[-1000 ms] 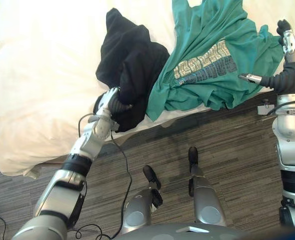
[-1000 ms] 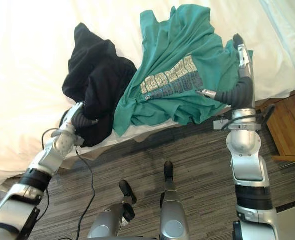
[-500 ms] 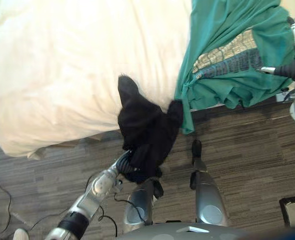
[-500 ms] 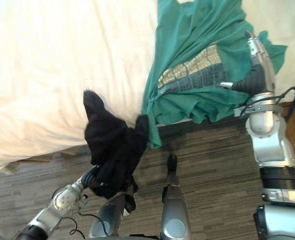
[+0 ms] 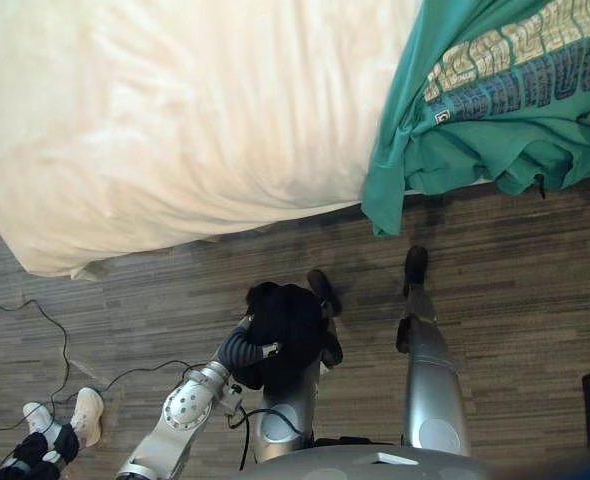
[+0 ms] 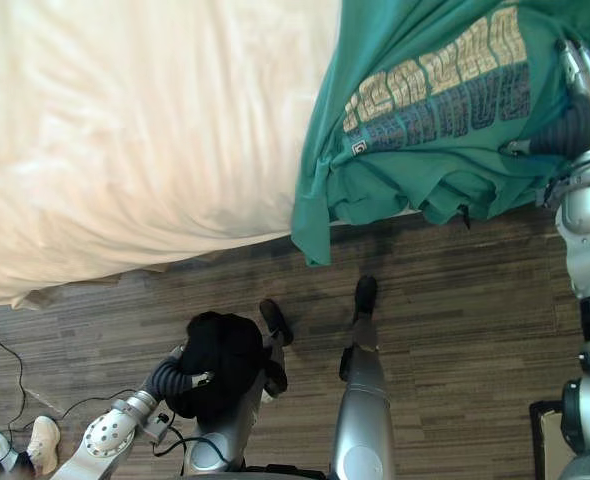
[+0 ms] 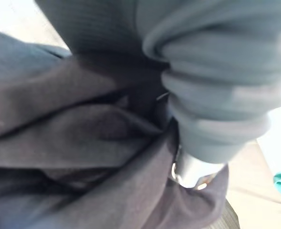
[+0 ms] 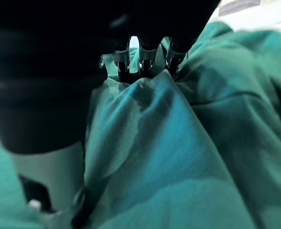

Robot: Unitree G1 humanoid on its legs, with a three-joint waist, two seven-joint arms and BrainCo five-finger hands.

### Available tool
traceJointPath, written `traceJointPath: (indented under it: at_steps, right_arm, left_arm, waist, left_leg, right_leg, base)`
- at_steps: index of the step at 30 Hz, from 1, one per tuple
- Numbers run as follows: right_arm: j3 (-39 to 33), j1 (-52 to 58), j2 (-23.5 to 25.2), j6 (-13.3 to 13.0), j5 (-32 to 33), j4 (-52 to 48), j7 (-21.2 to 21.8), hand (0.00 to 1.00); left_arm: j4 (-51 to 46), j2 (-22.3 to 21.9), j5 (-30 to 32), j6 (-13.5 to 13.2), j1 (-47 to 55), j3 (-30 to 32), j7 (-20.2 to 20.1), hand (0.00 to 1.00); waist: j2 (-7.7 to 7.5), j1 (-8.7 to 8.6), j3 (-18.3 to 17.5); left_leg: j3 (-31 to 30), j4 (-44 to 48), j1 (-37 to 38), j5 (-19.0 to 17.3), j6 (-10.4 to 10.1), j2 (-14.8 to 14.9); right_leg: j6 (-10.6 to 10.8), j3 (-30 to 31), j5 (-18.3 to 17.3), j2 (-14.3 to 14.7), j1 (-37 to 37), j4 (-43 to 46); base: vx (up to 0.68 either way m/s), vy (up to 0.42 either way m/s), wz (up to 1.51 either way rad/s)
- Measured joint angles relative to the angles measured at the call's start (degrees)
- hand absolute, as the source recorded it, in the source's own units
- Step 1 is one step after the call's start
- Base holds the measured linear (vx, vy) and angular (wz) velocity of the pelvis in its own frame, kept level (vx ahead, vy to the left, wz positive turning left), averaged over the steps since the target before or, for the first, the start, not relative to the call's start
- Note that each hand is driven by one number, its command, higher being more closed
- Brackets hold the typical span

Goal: Tidy the bed and pick cloth on bed and put in laundry

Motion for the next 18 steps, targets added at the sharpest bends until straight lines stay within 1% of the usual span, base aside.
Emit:
traceJointPath:
  at_steps: [1,2,5,6,11,12,15,18]
  right_arm:
    - [1.15,-0.93,-0.01,-0.03,0.02,0.81,-0.03,0.00]
    - [2.66,-1.75,-0.10,-0.04,0.16,1.55,0.00,1.00]
    - [5.67,-3.60,-1.22,-0.12,0.85,2.82,0.04,1.00]
    - [7.08,-4.36,-2.05,-0.66,1.94,3.40,0.05,1.00]
    - [8.41,-5.56,-2.12,-0.78,3.04,4.06,0.16,1.00]
    - [8.55,-5.50,-1.48,-0.79,3.55,3.94,0.16,1.00]
    - [8.35,-5.11,0.27,-0.38,3.54,4.01,0.10,1.00]
    - [6.68,-2.21,4.12,0.74,3.43,4.10,0.03,1.00]
  left_arm:
    - [-0.01,-0.09,-0.34,0.00,0.00,-0.08,-0.56,1.00]
    - [-0.02,-0.07,-1.29,0.00,0.00,-0.19,-0.88,1.00]
    - [-0.03,-0.07,-2.33,-0.02,0.00,-0.39,-1.10,1.00]
    - [-0.02,-0.06,-3.24,-0.03,0.00,-0.39,-1.19,1.00]
    - [-0.02,-0.09,-4.37,-0.09,-0.04,-0.71,-2.23,1.00]
    - [-0.02,-0.23,-4.35,-0.08,-0.12,-0.66,-2.26,1.00]
    - [-0.02,-0.57,-4.29,-0.06,-0.77,-0.47,-2.22,1.00]
    - [-0.03,-2.59,-4.18,-0.02,-1.93,0.78,-1.91,1.00]
  waist:
    - [0.03,0.02,0.04]
    - [0.03,-0.04,0.04]
    - [0.04,0.01,0.05]
    - [0.09,0.03,0.07]
    - [0.09,0.04,0.06]
    - [0.07,0.04,0.05]
    - [0.01,0.02,-0.01]
    - [0.04,0.12,-0.37]
  left_leg:
    - [0.23,0.02,0.00,0.00,0.00,0.02]
    - [0.74,0.07,0.02,0.00,0.00,0.03]
    - [1.11,0.10,-0.24,-0.03,-0.02,0.03]
    - [1.19,0.11,-0.68,-0.31,-0.40,0.07]
    - [1.87,0.23,-0.74,-0.43,-0.43,0.42]
    - [2.75,0.52,-0.66,-0.42,-0.44,0.78]
    - [2.71,1.14,-0.21,-0.46,-0.49,1.19]
    - [2.02,1.55,1.82,-0.41,-0.50,1.60]
  right_leg:
    - [0.00,0.03,0.00,0.00,-0.02,0.04]
    - [0.00,0.18,0.00,0.00,-0.09,0.09]
    - [0.00,0.42,-0.01,-0.02,-0.67,0.46]
    - [-0.02,0.46,0.00,-0.03,-1.12,0.66]
    - [-0.23,0.44,0.20,-0.01,-1.15,0.81]
    - [-0.31,0.42,0.28,0.02,-1.03,0.81]
    - [-0.34,0.15,0.31,0.15,-0.26,0.81]
    - [-0.46,-0.68,0.19,0.38,2.45,0.49]
  base:
    - [0.03,0.007,-0.04]
    - [0.04,0.008,-0.05]
    - [0.02,0.003,-0.03]
    - [0.00,0.000,0.00]
    - [0.00,0.000,0.00]
    - [0.03,-0.002,0.00]
    - [0.04,-0.008,0.02]
    - [0.08,-0.008,0.07]
